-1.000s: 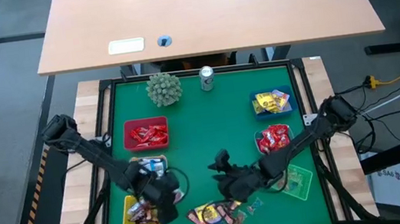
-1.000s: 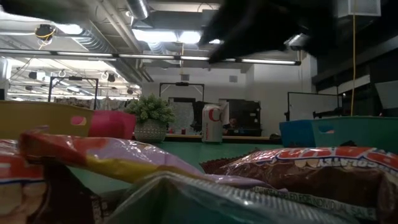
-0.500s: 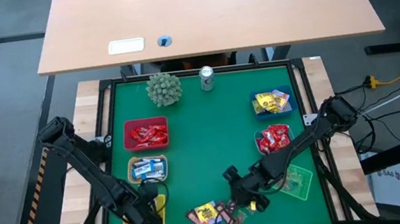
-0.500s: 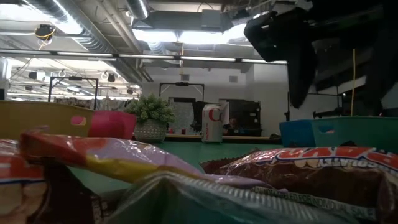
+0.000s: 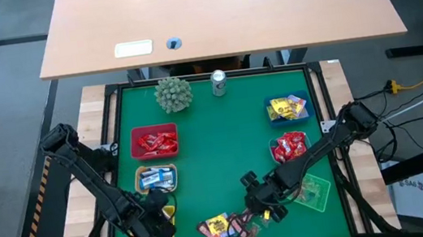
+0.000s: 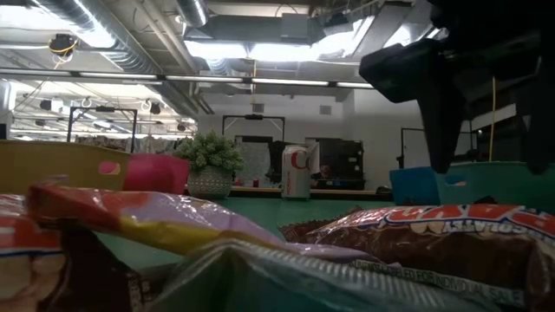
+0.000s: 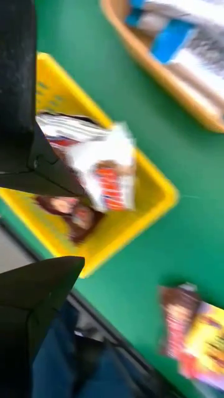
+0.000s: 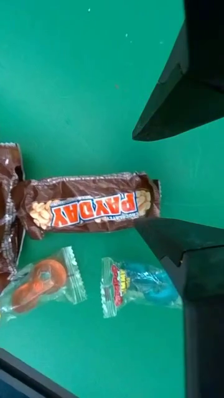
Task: Sort candy
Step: Put the brown chocolate bar into the yellow bin
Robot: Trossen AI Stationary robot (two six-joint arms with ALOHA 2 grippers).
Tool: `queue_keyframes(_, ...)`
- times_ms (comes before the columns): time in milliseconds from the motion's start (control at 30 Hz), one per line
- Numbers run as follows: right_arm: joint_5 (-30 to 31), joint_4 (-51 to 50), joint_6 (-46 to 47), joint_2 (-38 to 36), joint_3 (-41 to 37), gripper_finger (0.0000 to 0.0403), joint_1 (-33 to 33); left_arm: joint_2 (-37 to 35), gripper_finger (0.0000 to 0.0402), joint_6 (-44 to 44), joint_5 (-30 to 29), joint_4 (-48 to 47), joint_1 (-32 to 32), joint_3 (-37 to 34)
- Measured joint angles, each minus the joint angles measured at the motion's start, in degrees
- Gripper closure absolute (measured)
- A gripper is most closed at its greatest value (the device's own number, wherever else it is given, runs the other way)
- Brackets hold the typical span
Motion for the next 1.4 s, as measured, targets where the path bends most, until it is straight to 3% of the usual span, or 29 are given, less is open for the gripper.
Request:
queue_keyframes(167,-1.5,0.7,0.2,0.0,-0.6,0.0192,0.0,0.0,0.0249,0.0,-9.0,1.3,0.0,0.0)
queue_keyframes(333,-2.9,3.6,0.2,0.0,-3.6,0.0192,0.5,0.0,0.0249,0.0,-13.9,2.6,0.0,0.0)
queue_keyframes(667,2.2,14.7,-0.3,0.0,-9.4,0.0192,2.0,0.0,0.0249,0.1,-14.7,2.8,0.0,0.0)
queue_keyframes(867,5.6,15.2,-0.3,0.0,-11.2,0.0192,1.8,0.0,0.0249,0.1,-17.8,3.6,0.0,0.0)
queue_keyframes(1033,5.7,16.1,-0.5,0.2,-12.0,0.0192,1.8,0.0,0.0249,0.2,-20.7,3.8,0.0,0.0)
queue_keyframes(1400,5.6,19.0,-3.9,1.4,-12.0,0.0192,1.8,0.0,0.0249,1.3,-21.3,4.5,0.0,0.0)
